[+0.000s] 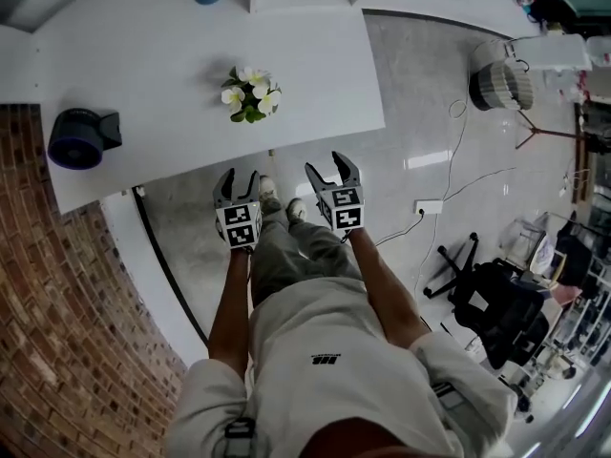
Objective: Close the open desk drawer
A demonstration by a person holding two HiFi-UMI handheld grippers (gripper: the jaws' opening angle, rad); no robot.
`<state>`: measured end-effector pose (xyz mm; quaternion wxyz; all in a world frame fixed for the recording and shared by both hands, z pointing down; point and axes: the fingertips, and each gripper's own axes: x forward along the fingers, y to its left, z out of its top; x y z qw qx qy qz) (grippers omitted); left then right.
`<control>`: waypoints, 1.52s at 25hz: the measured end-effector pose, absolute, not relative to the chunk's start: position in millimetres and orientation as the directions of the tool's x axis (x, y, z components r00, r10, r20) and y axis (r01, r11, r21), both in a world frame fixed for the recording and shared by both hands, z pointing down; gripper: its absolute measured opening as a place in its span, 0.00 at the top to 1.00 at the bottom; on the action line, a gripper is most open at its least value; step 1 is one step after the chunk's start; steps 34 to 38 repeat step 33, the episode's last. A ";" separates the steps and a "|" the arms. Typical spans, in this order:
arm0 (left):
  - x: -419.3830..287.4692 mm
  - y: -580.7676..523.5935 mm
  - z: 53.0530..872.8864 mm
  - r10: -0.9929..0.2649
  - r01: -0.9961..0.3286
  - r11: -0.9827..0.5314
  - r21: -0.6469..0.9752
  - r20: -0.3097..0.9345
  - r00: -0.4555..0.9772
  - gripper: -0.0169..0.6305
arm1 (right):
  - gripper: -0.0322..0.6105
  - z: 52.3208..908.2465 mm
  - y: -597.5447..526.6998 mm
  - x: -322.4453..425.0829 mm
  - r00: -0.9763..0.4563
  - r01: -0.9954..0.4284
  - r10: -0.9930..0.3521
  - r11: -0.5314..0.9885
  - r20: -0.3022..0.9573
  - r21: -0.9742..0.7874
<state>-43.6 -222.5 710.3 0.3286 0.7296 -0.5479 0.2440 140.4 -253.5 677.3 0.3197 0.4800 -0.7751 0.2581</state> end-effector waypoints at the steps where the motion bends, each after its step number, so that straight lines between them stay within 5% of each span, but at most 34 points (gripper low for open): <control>1: -41.6 -219.6 703.7 -0.642 -0.956 -0.193 0.222 0.708 0.294 0.59 | 0.49 667.8 -250.2 135.5 -0.345 -0.904 -0.584 0.417 0.735 -0.093; 15: -49.6 -240.3 543.7 -0.828 -0.959 -0.254 0.128 0.484 0.284 0.60 | 0.54 515.6 -259.6 112.0 -0.479 -0.849 -0.724 0.526 0.496 -0.052; 38: 14.8 -232.8 493.3 -0.877 -0.993 -0.115 0.035 0.467 0.118 0.63 | 0.54 477.6 -276.4 155.6 -0.642 -0.754 -0.665 0.638 0.381 -0.156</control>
